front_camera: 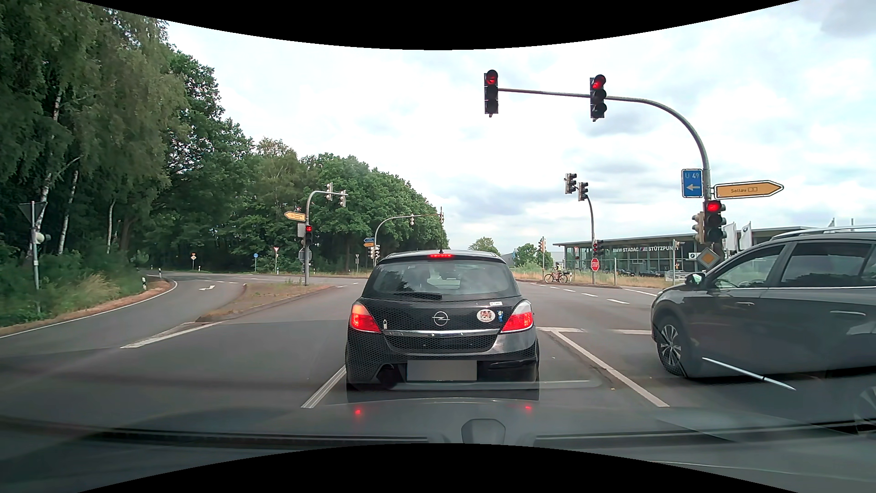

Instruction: Follow the waypoints while adhering to traffic rules and regulations

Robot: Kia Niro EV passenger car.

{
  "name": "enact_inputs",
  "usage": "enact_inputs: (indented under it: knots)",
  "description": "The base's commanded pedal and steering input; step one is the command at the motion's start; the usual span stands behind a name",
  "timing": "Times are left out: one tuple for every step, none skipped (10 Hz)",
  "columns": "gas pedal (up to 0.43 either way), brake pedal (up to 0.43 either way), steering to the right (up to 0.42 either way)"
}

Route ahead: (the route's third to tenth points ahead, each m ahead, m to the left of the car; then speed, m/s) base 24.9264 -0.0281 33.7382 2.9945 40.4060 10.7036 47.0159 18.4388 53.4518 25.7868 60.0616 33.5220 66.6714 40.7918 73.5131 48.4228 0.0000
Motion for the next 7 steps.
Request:
enact_inputs:
  knots:
    - [0.0, 0.268, -0.004]
    - [0.0, 0.268, -0.004]
    - [0.0, 0.268, -0.004]
    - [0.0, 0.268, -0.004]
    - [0.0, 0.268, -0.004]
    - [0.0, 0.268, -0.004]
    - [0.0, 0.268, -0.004]
